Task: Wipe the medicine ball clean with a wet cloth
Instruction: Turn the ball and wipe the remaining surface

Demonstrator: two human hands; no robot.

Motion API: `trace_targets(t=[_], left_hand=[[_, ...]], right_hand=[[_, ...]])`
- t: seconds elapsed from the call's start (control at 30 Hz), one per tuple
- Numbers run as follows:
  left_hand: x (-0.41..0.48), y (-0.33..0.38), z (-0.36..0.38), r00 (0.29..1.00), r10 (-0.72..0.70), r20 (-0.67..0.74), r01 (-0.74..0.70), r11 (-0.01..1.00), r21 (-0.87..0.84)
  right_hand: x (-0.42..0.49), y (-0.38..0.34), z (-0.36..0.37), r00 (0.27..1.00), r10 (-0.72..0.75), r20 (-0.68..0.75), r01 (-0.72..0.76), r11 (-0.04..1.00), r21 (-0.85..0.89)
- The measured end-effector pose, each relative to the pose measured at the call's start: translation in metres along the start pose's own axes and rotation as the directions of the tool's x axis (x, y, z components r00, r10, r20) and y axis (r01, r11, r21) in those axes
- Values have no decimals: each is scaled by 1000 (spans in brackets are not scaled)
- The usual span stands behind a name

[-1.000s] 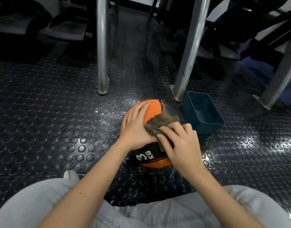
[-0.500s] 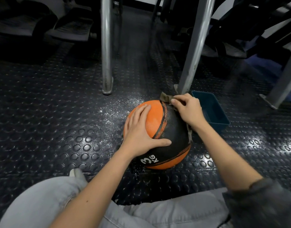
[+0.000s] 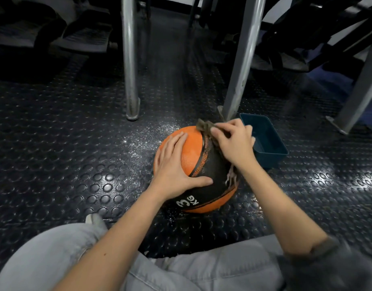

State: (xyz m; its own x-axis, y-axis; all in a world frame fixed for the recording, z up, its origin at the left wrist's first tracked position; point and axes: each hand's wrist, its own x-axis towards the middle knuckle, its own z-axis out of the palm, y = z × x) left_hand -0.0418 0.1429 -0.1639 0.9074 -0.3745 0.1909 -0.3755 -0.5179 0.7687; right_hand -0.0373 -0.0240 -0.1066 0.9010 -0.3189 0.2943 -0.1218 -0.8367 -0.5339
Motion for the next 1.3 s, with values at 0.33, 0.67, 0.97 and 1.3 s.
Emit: trace_targets(t=[0.33,0.67,0.97,1.3], left_hand=[[3,3,-3,998,-56,-31,54,997,-58],[9,3,-4,999,-53,2,53,997,-51],[13,-1,-9,995,-68,79,69,998,-13],[9,1,-5,996,-50,69,50,999,-5]], right_hand=[[22,4,10,988,150,25,-152,979,136],[-17,24,11,976,-5,-218,22,997,75],[-29,-1,9,963,-210,-167,213,977,-4],[-16,18,-8,966,-235,-110,201,945,-257]])
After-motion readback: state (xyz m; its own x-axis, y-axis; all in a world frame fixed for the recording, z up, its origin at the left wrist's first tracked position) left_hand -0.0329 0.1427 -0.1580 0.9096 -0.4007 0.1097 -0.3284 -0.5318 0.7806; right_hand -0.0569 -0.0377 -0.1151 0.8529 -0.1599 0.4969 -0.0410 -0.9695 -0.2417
